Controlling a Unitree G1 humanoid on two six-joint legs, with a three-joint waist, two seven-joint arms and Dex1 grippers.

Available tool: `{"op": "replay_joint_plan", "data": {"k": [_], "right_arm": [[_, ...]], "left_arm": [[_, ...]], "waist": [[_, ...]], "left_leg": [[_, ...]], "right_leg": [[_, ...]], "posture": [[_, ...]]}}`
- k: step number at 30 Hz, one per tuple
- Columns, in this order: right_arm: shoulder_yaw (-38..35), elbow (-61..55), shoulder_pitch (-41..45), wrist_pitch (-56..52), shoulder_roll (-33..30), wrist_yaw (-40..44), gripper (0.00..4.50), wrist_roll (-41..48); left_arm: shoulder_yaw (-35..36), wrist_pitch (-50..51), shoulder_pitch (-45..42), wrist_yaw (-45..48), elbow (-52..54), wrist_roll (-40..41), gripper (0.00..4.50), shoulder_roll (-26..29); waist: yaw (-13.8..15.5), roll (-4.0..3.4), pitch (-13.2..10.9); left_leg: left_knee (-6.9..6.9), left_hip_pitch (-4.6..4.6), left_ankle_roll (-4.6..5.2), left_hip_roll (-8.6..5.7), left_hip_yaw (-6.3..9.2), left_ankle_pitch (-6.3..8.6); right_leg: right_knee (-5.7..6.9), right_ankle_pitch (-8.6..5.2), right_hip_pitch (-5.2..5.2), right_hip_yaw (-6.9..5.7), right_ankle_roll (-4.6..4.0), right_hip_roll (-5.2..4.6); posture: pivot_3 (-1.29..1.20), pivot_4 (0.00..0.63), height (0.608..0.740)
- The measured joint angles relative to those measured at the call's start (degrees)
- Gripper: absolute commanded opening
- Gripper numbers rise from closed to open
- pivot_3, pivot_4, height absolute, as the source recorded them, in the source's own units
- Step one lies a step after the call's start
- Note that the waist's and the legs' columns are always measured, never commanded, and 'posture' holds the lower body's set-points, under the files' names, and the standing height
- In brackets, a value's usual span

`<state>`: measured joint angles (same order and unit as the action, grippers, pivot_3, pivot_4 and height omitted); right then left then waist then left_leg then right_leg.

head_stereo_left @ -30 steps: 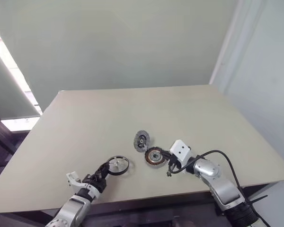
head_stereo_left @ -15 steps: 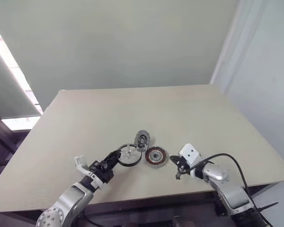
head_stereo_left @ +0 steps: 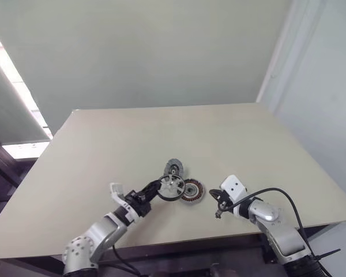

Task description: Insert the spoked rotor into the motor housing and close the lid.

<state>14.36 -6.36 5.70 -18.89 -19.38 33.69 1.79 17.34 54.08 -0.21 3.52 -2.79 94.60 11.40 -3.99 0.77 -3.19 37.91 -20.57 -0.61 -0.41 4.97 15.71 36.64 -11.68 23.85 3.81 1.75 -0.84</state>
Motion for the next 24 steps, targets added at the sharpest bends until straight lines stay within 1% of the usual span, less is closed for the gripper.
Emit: {"op": "replay_joint_plan", "data": {"k": [5, 7, 12, 20, 24], "right_arm": [[0.2, 0.0, 0.0, 0.0, 0.3, -0.3, 0.00, 0.0], [0.4, -0.1, -0.1, -0.1, 0.4, -0.7, 0.00, -0.2], [0.5, -0.3, -0.9, -0.5, 0.4, -1.1, 0.00, -0.2], [0.6, -1.5, -1.9, -0.8, 0.4, -1.1, 0.00, -0.2], [0.6, -1.5, -2.0, -0.9, 0.4, -1.1, 0.00, -0.2]], "left_arm": [[-7.4, -3.1, 0.5, 2.6, 0.7, -9.7, 0.36, -9.4], [-9.1, -4.5, 0.3, 4.3, 0.5, -13.1, 0.36, -11.6], [-8.3, -7.6, -1.7, 7.5, -2.6, -19.2, 0.36, -11.8], [-2.9, -8.2, -5.0, 9.1, -5.7, -20.0, 0.36, -11.4], [-2.0, -9.4, -6.4, 9.5, -7.3, -22.3, 0.36, -11.5]], "waist": [[0.2, 0.01, 0.0], [0.3, 0.02, 0.0], [-0.1, -0.05, 0.0], [0.0, -0.04, 0.0], [0.0, -0.04, 0.0]], "left_leg": [[0.02, -0.01, 0.00, -0.05, -0.03, 0.00], [0.02, 0.01, 0.01, -0.01, -0.04, 0.00], [0.03, 0.04, 0.01, 0.06, -0.03, -0.01], [0.04, 0.00, 0.02, 0.02, 0.00, -0.01], [0.06, 0.02, 0.02, 0.01, -0.01, -0.01]], "right_leg": [[-0.02, 0.00, -0.03, 0.08, 0.01, -0.01], [0.00, 0.00, -0.01, 0.07, 0.00, 0.03], [0.03, 0.00, 0.00, 0.04, 0.00, 0.09], [0.02, 0.00, -0.01, 0.03, 0.00, 0.06], [0.02, 0.00, -0.04, 0.04, 0.01, 0.05]], "posture": [[0.00, 0.000, 0.740], [0.00, 0.000, 0.740], [0.00, 0.000, 0.740], [0.00, 0.000, 0.740], [0.00, 0.000, 0.740]]}}
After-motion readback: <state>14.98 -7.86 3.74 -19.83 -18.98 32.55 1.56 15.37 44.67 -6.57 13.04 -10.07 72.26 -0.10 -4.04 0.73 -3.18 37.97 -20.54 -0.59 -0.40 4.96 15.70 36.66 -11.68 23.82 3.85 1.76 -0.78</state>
